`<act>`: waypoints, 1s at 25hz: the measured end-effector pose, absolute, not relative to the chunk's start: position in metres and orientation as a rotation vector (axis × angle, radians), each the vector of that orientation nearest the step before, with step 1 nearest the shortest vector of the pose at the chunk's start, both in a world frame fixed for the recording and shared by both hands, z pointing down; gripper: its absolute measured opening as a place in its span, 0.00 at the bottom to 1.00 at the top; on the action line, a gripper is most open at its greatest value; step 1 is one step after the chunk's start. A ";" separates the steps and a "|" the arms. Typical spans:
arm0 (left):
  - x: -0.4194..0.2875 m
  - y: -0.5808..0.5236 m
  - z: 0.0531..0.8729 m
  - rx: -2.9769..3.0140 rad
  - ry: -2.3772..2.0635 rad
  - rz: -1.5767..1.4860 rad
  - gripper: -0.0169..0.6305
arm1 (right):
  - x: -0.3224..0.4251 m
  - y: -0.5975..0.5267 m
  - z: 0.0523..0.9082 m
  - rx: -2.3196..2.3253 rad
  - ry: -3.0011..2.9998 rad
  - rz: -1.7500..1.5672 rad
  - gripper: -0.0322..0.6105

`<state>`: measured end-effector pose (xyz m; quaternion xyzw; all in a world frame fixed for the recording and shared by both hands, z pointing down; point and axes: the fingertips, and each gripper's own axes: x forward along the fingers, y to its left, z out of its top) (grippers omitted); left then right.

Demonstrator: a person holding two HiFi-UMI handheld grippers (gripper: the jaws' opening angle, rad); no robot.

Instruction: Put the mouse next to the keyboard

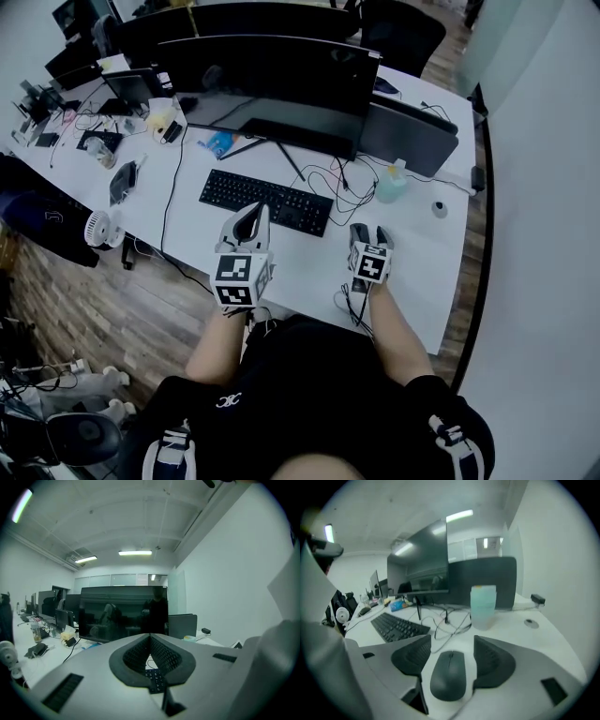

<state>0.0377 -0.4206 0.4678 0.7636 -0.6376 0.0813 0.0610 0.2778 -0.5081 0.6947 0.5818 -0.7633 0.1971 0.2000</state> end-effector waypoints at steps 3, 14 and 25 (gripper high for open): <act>0.046 -0.419 0.465 2.306 -1.950 0.222 0.05 | 0.280 -0.515 0.608 1.731 -2.330 0.299 0.22; 0.075 -0.417 0.441 2.319 -1.980 0.095 0.05 | 0.280 -0.472 0.389 1.794 -2.707 -0.163 0.07; 0.089 -0.408 0.437 2.337 -1.980 0.084 0.05 | 0.291 -0.451 0.399 1.789 -2.731 -0.082 0.07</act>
